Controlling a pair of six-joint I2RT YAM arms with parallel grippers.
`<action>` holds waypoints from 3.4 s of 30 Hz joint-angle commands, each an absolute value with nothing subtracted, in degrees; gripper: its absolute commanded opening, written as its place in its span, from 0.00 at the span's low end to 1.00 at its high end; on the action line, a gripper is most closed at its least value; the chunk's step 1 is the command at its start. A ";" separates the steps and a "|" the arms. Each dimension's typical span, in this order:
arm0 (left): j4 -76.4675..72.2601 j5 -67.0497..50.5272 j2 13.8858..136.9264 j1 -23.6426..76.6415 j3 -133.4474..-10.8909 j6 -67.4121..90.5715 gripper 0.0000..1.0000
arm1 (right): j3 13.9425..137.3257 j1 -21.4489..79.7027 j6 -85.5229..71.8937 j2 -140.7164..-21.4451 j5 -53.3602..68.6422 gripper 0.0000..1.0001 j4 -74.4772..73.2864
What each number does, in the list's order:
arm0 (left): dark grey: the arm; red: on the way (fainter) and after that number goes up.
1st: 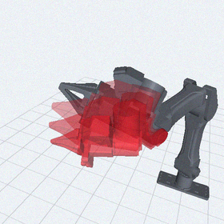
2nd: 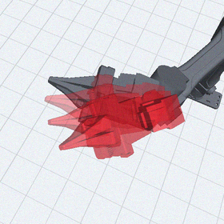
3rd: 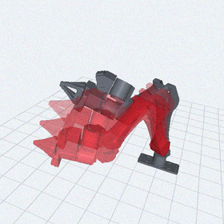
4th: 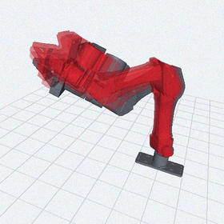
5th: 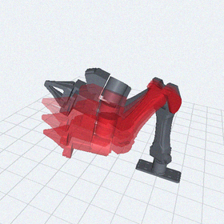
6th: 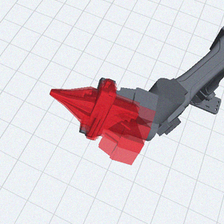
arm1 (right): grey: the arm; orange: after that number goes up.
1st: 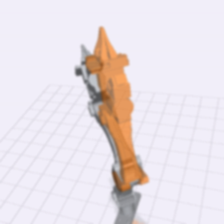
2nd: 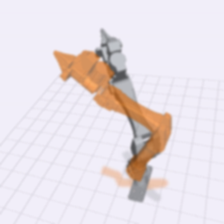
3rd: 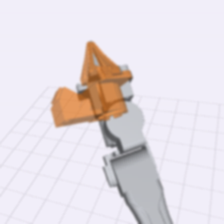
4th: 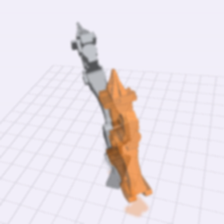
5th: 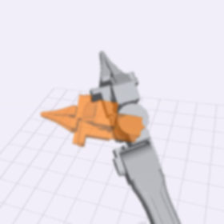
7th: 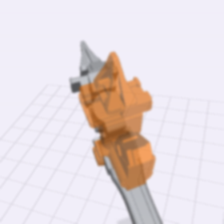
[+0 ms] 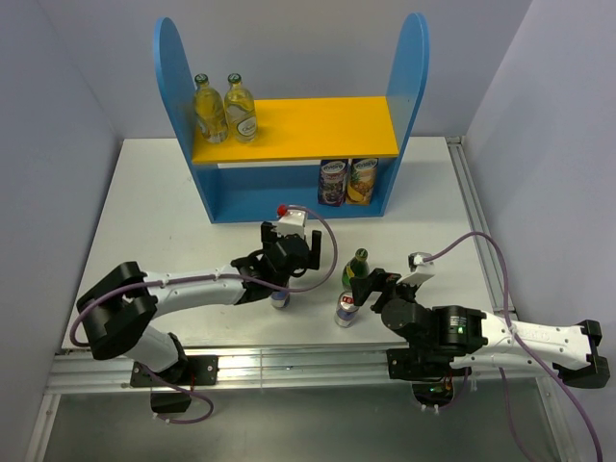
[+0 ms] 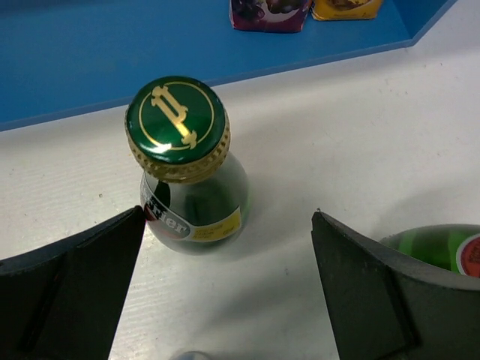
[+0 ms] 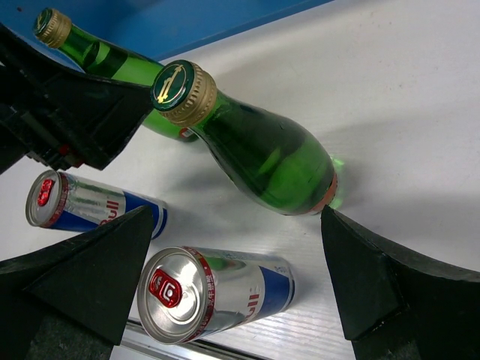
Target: Place and organize the beverage onto the shelf
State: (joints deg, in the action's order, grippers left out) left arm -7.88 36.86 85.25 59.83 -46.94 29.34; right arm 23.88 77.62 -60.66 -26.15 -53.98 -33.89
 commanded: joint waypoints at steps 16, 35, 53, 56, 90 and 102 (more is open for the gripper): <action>-15.47 38.23 92.63 55.02 -52.21 25.76 0.99 | 23.99 77.61 -61.35 -25.22 -55.90 1.00 -33.13; -17.14 36.12 94.83 52.38 -52.91 26.02 0.02 | 24.52 77.61 -60.73 -27.16 -56.25 1.00 -32.70; -15.12 33.66 90.00 43.42 -55.54 21.18 0.00 | 24.35 77.52 -60.91 -26.98 -56.16 1.00 -32.78; -15.03 32.61 90.00 41.05 -56.42 20.48 0.00 | 24.35 77.52 -60.91 -26.98 -56.16 1.00 -32.78; -8.44 26.81 90.96 30.15 -66.80 19.07 0.00 | 25.05 77.61 -60.91 -29.97 -56.87 1.00 -32.70; -10.81 28.48 86.75 30.23 -63.90 18.98 0.00 | 24.61 77.61 -60.12 -30.50 -56.87 1.00 -31.73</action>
